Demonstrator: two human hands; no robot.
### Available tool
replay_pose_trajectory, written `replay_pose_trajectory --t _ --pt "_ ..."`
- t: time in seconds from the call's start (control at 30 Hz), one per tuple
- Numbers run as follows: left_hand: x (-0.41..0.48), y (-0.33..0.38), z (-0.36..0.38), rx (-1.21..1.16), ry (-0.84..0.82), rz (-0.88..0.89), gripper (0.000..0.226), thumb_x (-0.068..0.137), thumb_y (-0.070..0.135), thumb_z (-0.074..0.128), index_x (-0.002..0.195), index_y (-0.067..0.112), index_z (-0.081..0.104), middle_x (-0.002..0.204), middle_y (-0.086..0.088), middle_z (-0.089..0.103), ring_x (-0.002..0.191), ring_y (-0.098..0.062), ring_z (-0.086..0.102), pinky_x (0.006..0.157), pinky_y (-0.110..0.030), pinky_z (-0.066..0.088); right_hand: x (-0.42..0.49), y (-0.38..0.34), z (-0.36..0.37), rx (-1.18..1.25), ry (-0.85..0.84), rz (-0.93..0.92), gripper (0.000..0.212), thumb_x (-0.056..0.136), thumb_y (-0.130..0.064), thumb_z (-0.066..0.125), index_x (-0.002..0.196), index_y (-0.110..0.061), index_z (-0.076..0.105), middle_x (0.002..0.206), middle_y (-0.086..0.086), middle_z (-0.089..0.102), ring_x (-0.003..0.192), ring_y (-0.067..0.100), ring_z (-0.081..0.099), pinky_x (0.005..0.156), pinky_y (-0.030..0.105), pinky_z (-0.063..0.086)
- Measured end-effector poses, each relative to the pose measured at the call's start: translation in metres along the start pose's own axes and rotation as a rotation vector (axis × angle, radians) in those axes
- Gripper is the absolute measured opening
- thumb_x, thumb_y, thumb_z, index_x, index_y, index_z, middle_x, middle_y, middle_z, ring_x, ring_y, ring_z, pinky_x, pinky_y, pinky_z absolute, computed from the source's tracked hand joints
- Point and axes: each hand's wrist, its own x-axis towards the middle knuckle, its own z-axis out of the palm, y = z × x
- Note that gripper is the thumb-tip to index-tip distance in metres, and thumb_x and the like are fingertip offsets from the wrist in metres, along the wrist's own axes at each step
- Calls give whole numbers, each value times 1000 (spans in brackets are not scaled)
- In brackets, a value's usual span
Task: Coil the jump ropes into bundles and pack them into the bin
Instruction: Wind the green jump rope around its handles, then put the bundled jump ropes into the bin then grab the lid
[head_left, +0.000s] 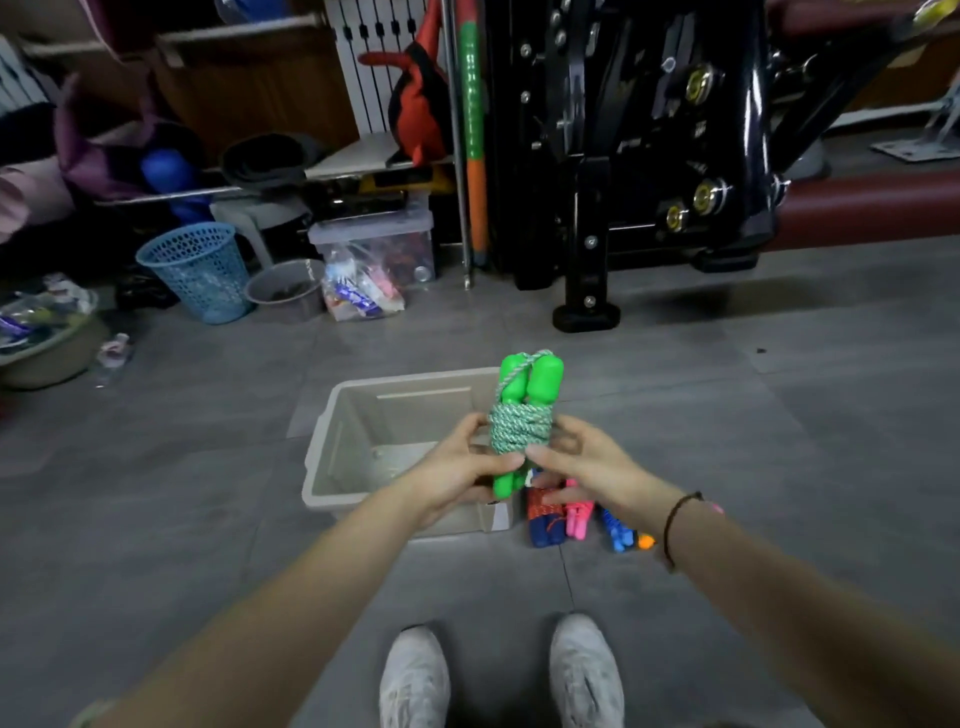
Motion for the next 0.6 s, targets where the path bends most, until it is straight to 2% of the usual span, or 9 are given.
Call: replay_pose_trajectory --t 0.1,0.17,0.23,0.3,0.37,0.43,0.5,0.53,0.6 --pt "42 -20 -22 31 -4 -50 60 76 -5 72 120 19 39 104 -16 67 92 -29 65 91 -51 49 44 41 6 83 6 30 42 88 -7 62 128 -15 50 114 10 64 66 20 65 61 34 58" --pt "65 -30 -38 58 -7 -91 66 71 1 76 121 22 39 106 -15 68 92 -28 66 91 -52 51 71 56 9 79 9 51 36 89 -7 61 123 -19 54 107 6 67 64 19 64 59 32 56" --pt "84 -38 -52 24 2 -128 62 74 2 76 120 22 40 103 -12 70 91 -27 68 86 -48 55 92 65 13 84 30 53 31 90 -12 61 119 -22 57 96 0 69 59 15 61 56 28 52" --pt "110 -43 -65 -34 11 -145 55 78 1 72 120 20 42 100 -9 72 90 -27 70 79 -41 57 117 69 13 94 117 69 35 89 -14 63 121 -22 54 99 1 69 62 10 60 55 23 49" --pt "133 -48 -75 -74 23 -146 52 79 0 71 118 19 42 96 -8 73 87 -25 70 73 -38 57 143 80 12 84 223 57 38 86 -20 67 121 -25 54 111 5 66 84 7 63 71 18 52" --pt "155 -57 -84 -63 51 -150 52 79 -1 70 119 18 41 94 -8 72 84 -23 70 73 -38 57 166 100 7 -23 333 23 41 75 -45 74 113 -41 60 121 0 62 110 12 57 96 32 49" --pt "173 -71 -91 -34 72 -178 57 79 1 72 123 18 39 97 -8 72 86 -26 70 82 -44 56 183 120 -2 -138 378 64 57 60 -66 71 113 -57 54 130 -5 52 123 16 47 106 42 40" --pt "181 -79 -94 -27 73 -195 60 78 3 73 124 19 38 99 -8 72 87 -27 69 86 -46 55 188 127 -5 -113 368 73 58 61 -62 72 115 -58 52 132 -4 49 124 16 46 107 42 39" --pt "196 -98 -99 -49 69 -239 64 78 3 73 127 21 36 101 -7 72 88 -28 70 85 -44 55 192 133 -6 -28 328 58 59 72 -32 78 122 -46 50 131 -2 53 122 15 51 106 42 41"
